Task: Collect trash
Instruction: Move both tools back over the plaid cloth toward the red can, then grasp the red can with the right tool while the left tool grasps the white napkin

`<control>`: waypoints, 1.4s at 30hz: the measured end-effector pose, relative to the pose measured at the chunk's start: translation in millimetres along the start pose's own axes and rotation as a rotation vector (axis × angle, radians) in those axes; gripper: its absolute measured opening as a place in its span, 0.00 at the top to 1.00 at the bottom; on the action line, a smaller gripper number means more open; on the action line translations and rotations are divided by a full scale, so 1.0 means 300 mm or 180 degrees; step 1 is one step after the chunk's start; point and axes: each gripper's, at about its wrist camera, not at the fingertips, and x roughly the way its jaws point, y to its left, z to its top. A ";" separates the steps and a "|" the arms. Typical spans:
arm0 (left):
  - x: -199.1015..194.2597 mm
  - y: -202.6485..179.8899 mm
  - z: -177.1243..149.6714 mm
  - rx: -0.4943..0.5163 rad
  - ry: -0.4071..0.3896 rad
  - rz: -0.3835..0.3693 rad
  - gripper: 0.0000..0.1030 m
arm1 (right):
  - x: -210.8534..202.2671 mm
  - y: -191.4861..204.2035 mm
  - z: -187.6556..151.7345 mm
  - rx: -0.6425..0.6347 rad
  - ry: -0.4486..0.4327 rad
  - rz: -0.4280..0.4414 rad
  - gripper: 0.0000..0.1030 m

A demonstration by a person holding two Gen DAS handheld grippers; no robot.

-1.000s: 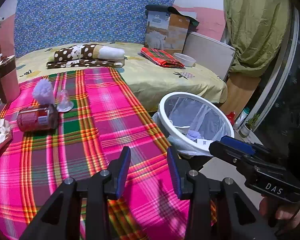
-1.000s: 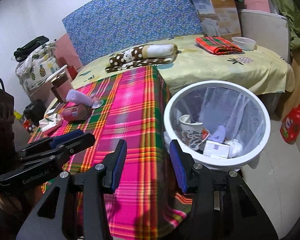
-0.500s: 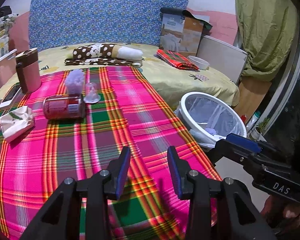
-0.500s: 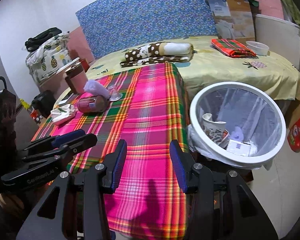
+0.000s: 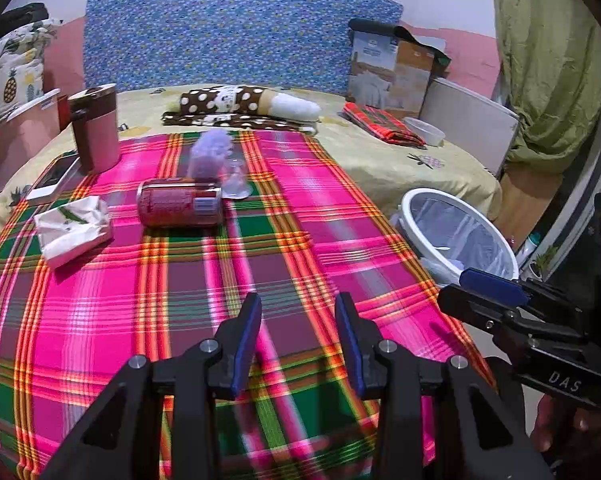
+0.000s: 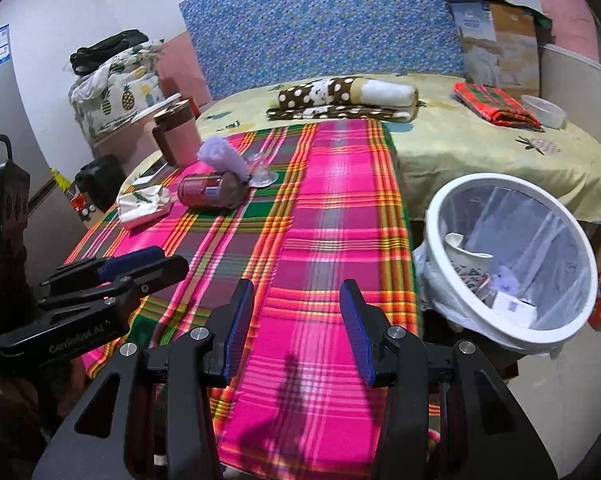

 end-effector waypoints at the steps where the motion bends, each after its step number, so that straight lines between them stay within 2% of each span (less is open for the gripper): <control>1: -0.001 0.010 0.000 -0.0012 0.0005 0.0019 0.61 | 0.004 0.006 0.002 -0.0016 0.0008 0.0028 0.55; 12: -0.021 0.167 0.014 -0.0193 -0.0004 0.0304 0.61 | 0.051 0.077 0.061 -0.0190 0.0020 0.0250 0.55; 15: -0.031 0.217 0.025 -0.0242 -0.0032 0.0388 0.57 | 0.073 0.095 0.086 -0.0243 0.0045 0.0304 0.55; 24: -0.051 0.372 0.069 -0.0358 -0.0146 0.0602 0.56 | 0.142 0.159 0.147 -0.0423 0.0116 0.0452 0.54; 39: 0.038 0.586 0.164 -0.0340 -0.0120 0.0891 0.56 | 0.320 0.217 0.215 -0.0552 0.0352 0.0546 0.54; 42: 0.056 0.632 0.182 -0.0365 -0.0121 0.0918 0.52 | 0.363 0.217 0.227 -0.0545 0.0414 0.0562 0.54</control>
